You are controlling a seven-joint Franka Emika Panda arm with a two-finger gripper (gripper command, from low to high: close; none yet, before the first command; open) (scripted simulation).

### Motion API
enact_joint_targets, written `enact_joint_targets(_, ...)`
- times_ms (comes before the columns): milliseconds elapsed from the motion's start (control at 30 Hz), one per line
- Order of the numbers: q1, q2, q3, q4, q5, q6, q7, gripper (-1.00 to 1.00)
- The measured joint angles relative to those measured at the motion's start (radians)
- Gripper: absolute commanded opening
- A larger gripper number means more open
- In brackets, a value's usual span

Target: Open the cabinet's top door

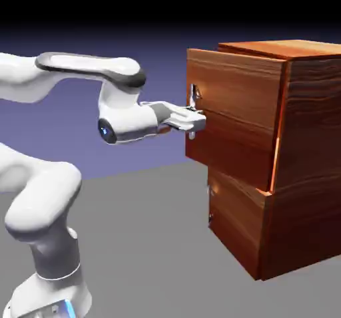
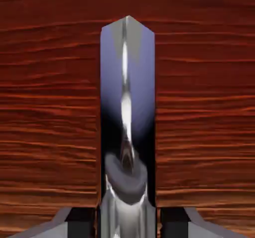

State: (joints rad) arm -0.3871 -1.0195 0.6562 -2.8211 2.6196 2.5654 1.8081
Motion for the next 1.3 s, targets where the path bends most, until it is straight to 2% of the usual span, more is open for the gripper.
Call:
enact_joint_targets(333, 0.125, -0.126, -0.324, -0.175, -0.437, -0.215, 0.138, -1.00)
enact_joint_targets(733, 0.061, -0.154, -0.722, -0.227, -0.959, -0.542, 0.209, -1.00)
enact_joint_targets(1000, 0.023, 0.004, -1.011, -0.127, -1.301, -0.820, 0.169, -1.00)
enact_joint_targets(1300, 0.137, 0.321, -1.314, 0.142, -1.601, -1.174, 0.064, -1.00)
